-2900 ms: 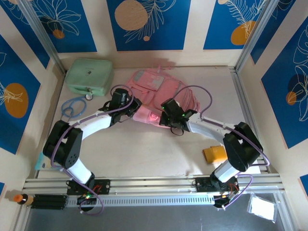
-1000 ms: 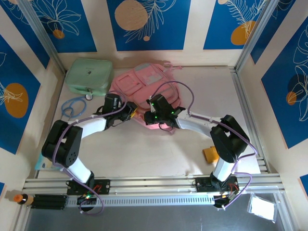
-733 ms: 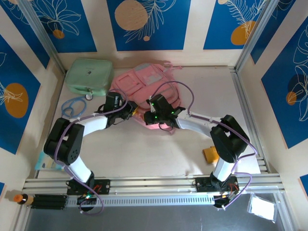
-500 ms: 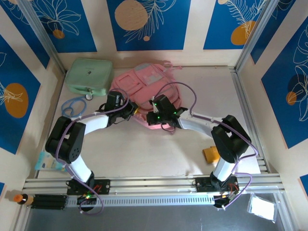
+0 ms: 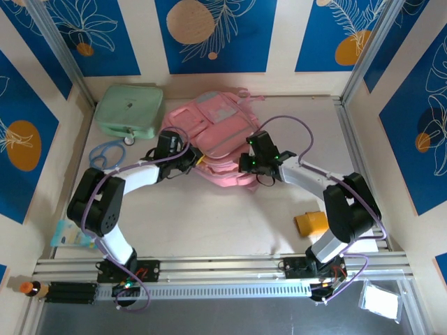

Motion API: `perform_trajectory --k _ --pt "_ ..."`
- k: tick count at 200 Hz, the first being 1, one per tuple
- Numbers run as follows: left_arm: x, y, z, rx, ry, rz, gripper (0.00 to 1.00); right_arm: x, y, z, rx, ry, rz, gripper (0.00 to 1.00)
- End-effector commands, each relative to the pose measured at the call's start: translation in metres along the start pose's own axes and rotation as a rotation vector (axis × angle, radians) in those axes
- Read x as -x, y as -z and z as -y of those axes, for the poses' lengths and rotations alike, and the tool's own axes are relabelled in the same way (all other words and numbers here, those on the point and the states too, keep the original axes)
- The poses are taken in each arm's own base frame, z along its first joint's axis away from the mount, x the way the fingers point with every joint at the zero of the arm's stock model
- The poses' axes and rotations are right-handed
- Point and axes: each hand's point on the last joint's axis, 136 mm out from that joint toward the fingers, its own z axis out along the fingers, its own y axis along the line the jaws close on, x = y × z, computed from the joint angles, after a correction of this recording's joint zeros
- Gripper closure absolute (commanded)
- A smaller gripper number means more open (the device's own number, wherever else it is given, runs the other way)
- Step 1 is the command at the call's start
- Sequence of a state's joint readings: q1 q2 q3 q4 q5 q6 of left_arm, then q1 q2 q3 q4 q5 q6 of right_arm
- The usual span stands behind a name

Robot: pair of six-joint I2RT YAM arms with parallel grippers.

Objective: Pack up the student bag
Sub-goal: Zip the student bag at the top-center of the table.

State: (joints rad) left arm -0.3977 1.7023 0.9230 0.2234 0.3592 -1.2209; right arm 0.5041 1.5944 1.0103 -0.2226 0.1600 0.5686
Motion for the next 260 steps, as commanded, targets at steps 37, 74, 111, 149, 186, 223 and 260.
perform_trajectory --k 37,74,111,149,186,223,260 --pt "0.01 -0.007 0.025 0.007 -0.165 -0.025 1.0 -0.016 0.016 0.025 -0.04 -0.049 -0.035 1.0" --pt "0.026 -0.014 0.024 0.095 -0.253 -0.018 0.93 -0.049 0.017 -0.003 0.081 -0.006 -0.087 1.0" --pt "0.056 -0.002 0.01 0.181 -0.236 0.086 0.77 -0.058 0.012 -0.058 0.259 0.046 -0.137 1.0" --pt "0.065 0.03 -0.013 0.243 -0.183 0.169 0.6 -0.051 0.009 -0.119 0.398 0.094 -0.16 1.0" --pt "0.043 0.052 -0.017 0.225 -0.072 0.154 0.52 -0.049 -0.004 -0.156 0.45 0.132 -0.188 1.0" --pt "0.023 0.064 -0.015 0.211 -0.013 0.139 0.52 -0.051 -0.014 -0.169 0.474 0.142 -0.215 1.0" --pt "0.001 0.057 -0.015 0.222 0.073 0.111 0.53 -0.05 -0.014 -0.167 0.457 0.145 -0.21 1.0"
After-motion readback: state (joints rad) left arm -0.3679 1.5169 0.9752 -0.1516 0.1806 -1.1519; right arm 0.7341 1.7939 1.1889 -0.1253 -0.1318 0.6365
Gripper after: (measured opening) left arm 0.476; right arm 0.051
